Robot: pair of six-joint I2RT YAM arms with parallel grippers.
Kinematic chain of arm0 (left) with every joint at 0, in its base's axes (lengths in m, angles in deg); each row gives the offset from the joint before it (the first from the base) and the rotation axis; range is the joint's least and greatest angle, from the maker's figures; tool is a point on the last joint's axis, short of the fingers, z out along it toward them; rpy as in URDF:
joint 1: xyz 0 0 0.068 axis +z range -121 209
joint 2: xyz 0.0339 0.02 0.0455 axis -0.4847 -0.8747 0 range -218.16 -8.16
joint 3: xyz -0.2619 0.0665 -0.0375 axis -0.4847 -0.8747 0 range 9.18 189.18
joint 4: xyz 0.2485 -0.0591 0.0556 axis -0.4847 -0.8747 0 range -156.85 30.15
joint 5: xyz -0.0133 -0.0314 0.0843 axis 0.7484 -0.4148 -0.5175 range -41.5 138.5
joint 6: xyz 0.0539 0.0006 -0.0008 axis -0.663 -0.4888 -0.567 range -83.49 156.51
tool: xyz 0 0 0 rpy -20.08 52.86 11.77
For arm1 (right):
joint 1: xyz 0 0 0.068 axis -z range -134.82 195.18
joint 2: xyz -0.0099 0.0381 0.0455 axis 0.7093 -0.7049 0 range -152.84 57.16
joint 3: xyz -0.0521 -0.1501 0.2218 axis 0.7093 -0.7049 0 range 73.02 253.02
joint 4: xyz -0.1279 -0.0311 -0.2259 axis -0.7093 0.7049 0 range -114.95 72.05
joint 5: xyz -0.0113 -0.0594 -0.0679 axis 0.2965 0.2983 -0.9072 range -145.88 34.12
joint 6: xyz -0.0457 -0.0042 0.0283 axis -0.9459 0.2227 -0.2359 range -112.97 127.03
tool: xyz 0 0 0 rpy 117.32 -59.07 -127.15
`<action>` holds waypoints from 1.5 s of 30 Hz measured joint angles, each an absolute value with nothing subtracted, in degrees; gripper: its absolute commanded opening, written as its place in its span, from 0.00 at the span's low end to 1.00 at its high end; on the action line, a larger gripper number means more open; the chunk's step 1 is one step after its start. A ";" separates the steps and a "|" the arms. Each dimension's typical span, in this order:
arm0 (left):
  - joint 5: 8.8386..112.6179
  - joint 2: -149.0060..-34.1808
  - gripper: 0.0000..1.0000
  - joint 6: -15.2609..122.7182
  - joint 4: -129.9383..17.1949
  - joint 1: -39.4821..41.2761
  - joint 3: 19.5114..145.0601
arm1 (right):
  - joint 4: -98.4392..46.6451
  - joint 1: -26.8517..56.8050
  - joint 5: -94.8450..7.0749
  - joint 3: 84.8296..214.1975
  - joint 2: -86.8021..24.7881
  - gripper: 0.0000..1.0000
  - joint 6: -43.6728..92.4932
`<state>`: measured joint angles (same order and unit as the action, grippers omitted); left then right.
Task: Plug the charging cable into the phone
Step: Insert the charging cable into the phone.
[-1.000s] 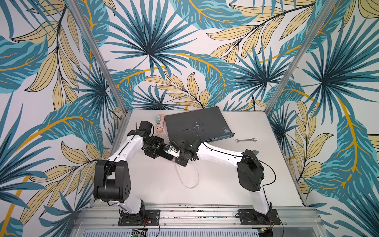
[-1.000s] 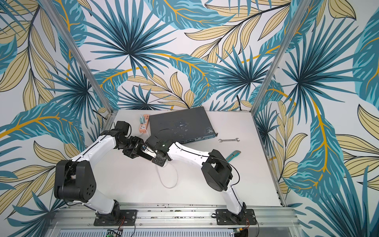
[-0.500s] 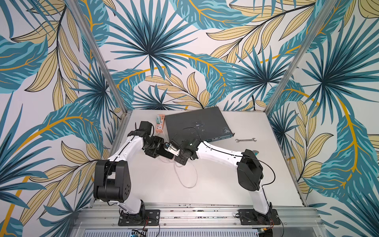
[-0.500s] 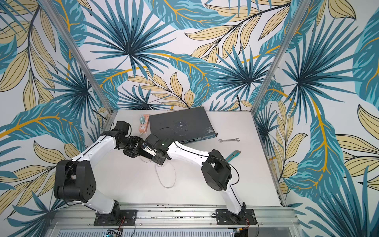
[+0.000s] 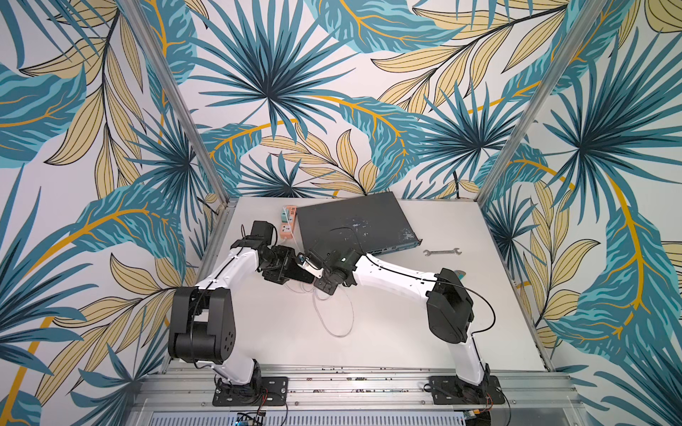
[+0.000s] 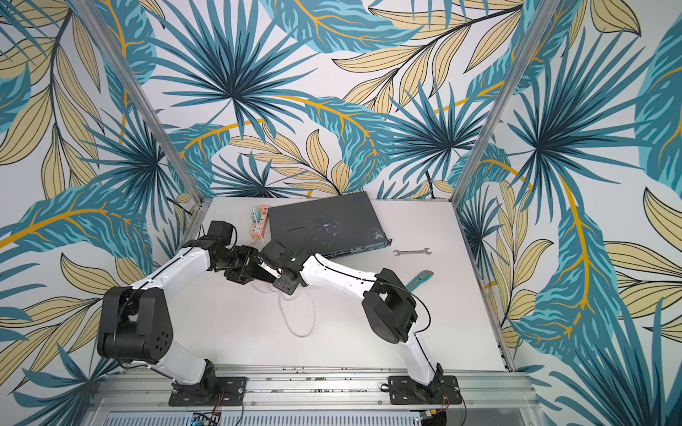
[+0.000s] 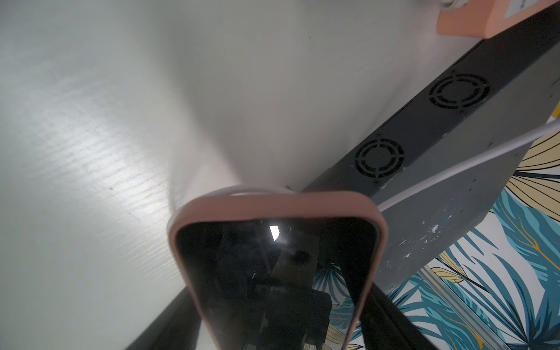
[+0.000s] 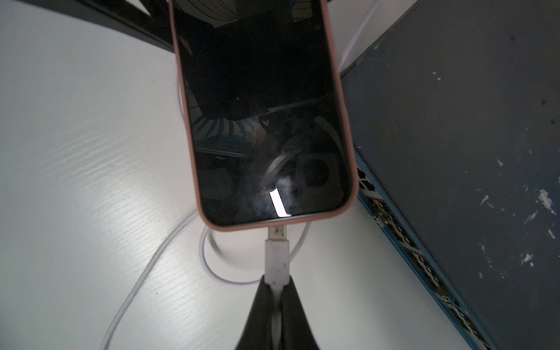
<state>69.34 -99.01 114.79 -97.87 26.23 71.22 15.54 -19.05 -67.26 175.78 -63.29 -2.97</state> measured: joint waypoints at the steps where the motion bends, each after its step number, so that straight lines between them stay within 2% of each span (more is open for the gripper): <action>1: 69.36 -99.01 0.00 114.96 -97.70 26.23 71.16 | 15.48 -19.03 -67.28 175.78 -63.29 0.00 -2.97; 15: 70.28 -99.01 0.00 116.36 -95.21 26.36 70.30 | 13.90 -18.79 -68.46 174.87 -63.29 0.00 -3.08; 25: 68.01 -99.65 0.00 107.47 -100.96 26.30 77.84 | 10.58 -18.48 -68.51 174.54 -63.29 0.00 -4.11; 45: 68.84 -101.66 0.00 110.48 -95.58 24.77 76.03 | 6.19 -18.15 -71.33 170.10 -61.23 0.00 -5.31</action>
<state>68.84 -101.66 110.48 -95.58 24.77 76.03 6.19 -18.15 -71.33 170.10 -61.23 -5.31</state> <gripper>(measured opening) 0.775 0.094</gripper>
